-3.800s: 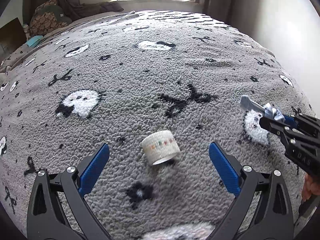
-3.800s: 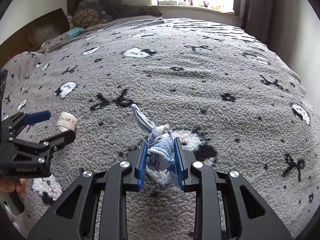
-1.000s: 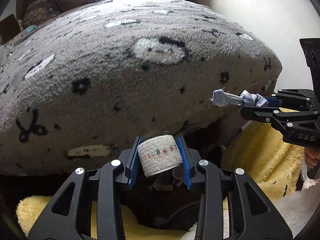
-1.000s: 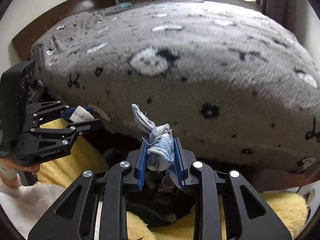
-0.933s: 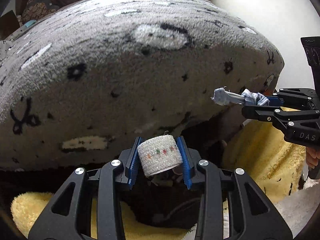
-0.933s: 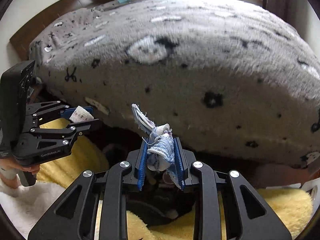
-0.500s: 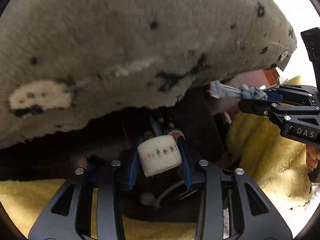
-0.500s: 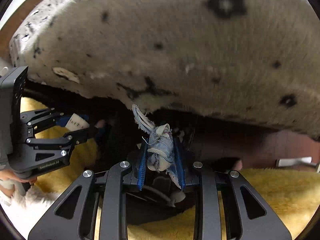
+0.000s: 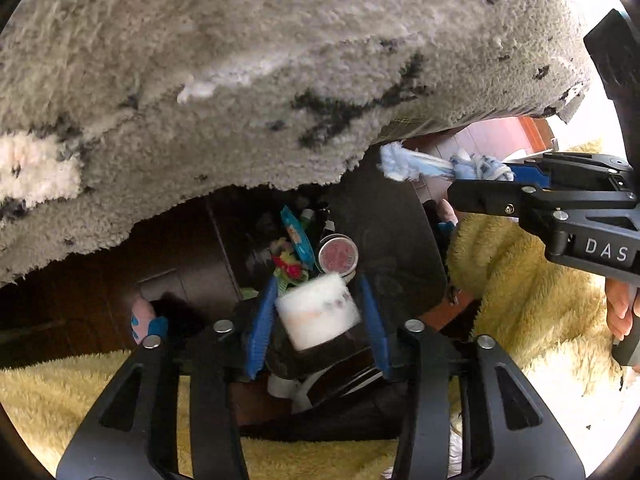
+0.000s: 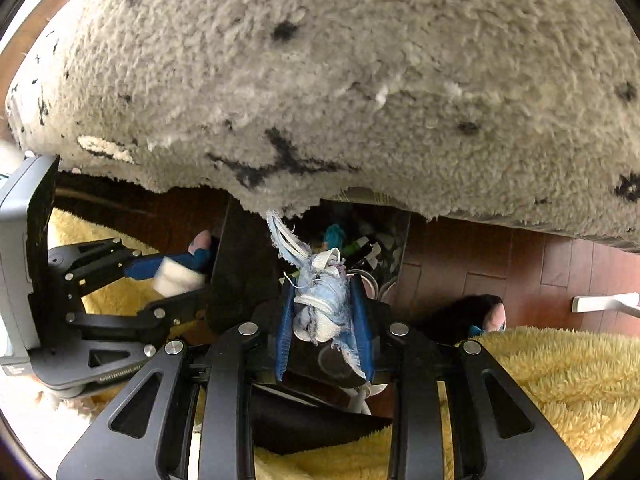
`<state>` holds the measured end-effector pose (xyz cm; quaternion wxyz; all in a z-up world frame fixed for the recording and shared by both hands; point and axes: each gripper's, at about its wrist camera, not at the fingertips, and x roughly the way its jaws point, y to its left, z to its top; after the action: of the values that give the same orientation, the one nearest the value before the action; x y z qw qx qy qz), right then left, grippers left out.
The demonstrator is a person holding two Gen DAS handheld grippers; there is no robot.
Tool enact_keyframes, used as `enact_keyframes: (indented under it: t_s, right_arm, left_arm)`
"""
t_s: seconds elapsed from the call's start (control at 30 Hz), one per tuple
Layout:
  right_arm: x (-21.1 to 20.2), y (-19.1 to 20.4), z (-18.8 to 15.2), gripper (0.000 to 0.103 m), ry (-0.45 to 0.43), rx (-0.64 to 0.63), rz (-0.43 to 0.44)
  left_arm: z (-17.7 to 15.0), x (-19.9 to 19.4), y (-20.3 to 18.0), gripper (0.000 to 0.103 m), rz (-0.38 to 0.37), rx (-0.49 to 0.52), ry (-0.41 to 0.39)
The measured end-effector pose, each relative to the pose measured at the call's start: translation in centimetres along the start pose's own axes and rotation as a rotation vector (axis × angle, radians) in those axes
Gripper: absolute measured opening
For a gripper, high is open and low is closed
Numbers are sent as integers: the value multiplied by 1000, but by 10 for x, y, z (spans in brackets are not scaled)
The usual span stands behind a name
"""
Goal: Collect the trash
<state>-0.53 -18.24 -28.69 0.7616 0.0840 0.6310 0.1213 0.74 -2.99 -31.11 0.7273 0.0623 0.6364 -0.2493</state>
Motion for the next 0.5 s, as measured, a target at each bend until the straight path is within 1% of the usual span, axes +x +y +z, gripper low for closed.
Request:
enact_keyframes:
  t_s: [0.03, 0.1, 0.17, 0.2, 0.23, 0.27, 0.3, 0.33, 0.37, 0.43, 0.5]
  right_arm:
    - [1, -1, 1, 38, 1, 6, 5]
    - [-1, -3, 3, 46, -5, 13, 15]
    - [-4, -4, 4, 46, -16, 16, 11]
    - [-5, -4, 4, 47, -21, 17, 7]
    - [-8, -5, 5, 50, -28, 19, 1]
    - [-11, -5, 5, 53, -36, 21, -5]
    - [-14, -5, 6, 61, -47, 23, -14]
    - [-19, -6, 6, 70, -62, 26, -25]
    - [-23, -7, 6, 73, -76, 30, -34]
    - [-31, -9, 7, 85, -94, 38, -46]
    - [-41, -13, 7, 91, -115, 46, -59]
  left_arm:
    - [0, 0, 0, 43, 1, -1, 1]
    - [1, 0, 1, 45, 4, -5, 1]
    - [1, -3, 1, 49, 12, -9, -7]
    - [1, -6, 1, 54, 19, -12, -15]
    - [1, -9, 2, 62, 26, -16, -24]
    - [1, -13, 4, 66, 35, -23, -36]
    - [2, -18, 6, 75, 44, -34, -48]
    - [3, -22, 7, 79, 49, -42, -59]
    - [4, -28, 8, 81, 57, -49, -72]
    - [6, -36, 8, 89, 74, -57, -92]
    - [10, -51, 7, 93, 94, -57, -128]
